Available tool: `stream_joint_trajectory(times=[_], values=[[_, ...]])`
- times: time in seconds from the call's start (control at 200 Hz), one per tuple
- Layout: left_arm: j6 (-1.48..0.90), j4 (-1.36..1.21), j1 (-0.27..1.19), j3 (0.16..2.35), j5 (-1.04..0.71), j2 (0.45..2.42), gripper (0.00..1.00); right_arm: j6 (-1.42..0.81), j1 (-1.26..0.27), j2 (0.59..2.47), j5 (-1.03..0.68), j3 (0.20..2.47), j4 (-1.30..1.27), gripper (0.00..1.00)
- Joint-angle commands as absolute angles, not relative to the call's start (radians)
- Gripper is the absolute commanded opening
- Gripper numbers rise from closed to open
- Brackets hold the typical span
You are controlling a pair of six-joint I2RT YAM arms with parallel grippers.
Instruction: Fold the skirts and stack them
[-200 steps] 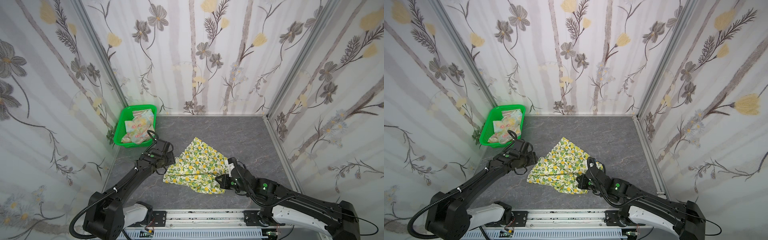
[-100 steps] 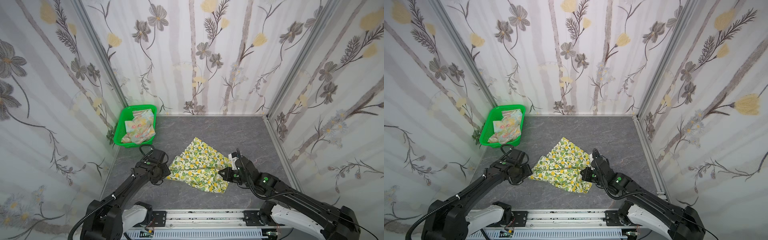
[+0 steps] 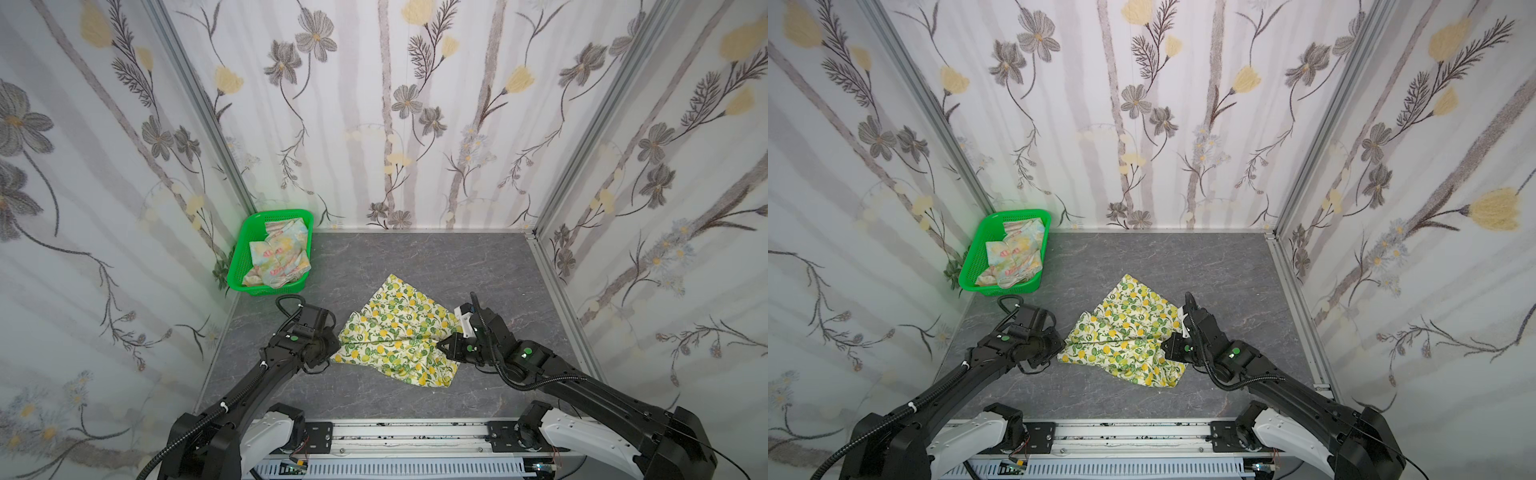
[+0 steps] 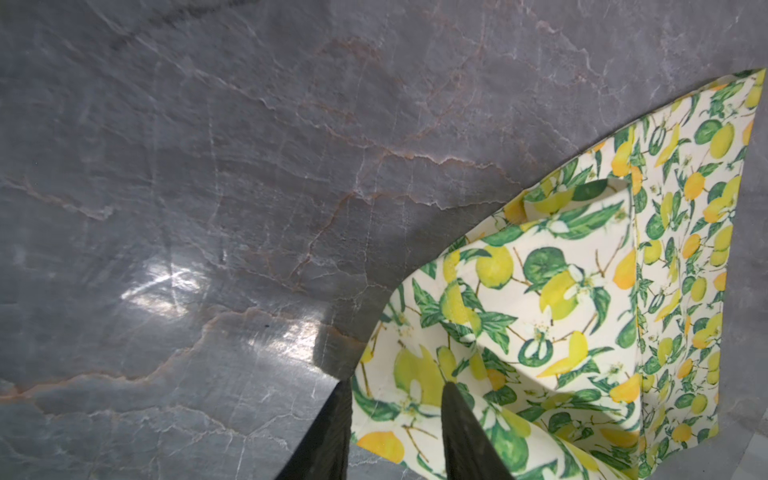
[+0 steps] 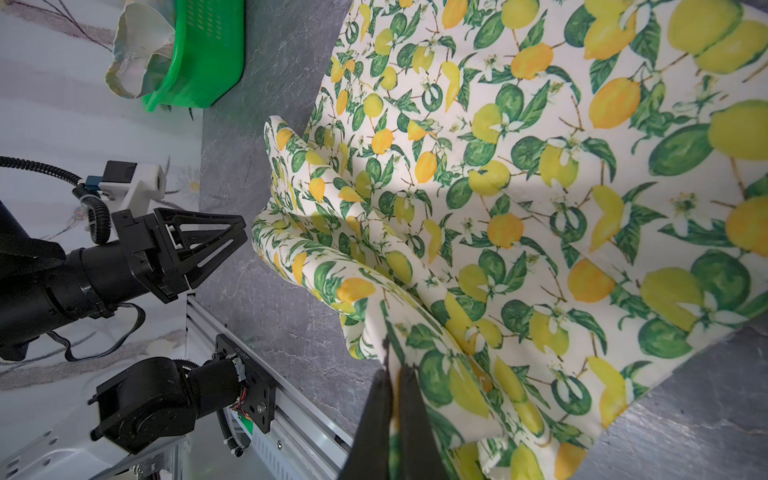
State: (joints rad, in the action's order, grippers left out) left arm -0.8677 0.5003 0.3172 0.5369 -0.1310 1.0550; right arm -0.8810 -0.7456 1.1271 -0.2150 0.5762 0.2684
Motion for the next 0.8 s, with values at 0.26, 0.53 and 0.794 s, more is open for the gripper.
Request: stream_joint_trajectory(times=[0.26,0.53,0.794], values=[[-0.868,0.462,0.317,0.494,-0.123,1.081,0.53,-0.877,-0.741,1.128,-0.237,0.583,0.249,0.00],[-0.877,0.433,0.317,0.465,-0.133,1.036,0.37,-0.876,-0.741,1.134,-0.244,0.587,0.249,0.00],[-0.889,0.406,0.317,0.420,-0.151,0.998,0.35,-0.873,-0.741,1.136,-0.251,0.595,0.250,0.00]])
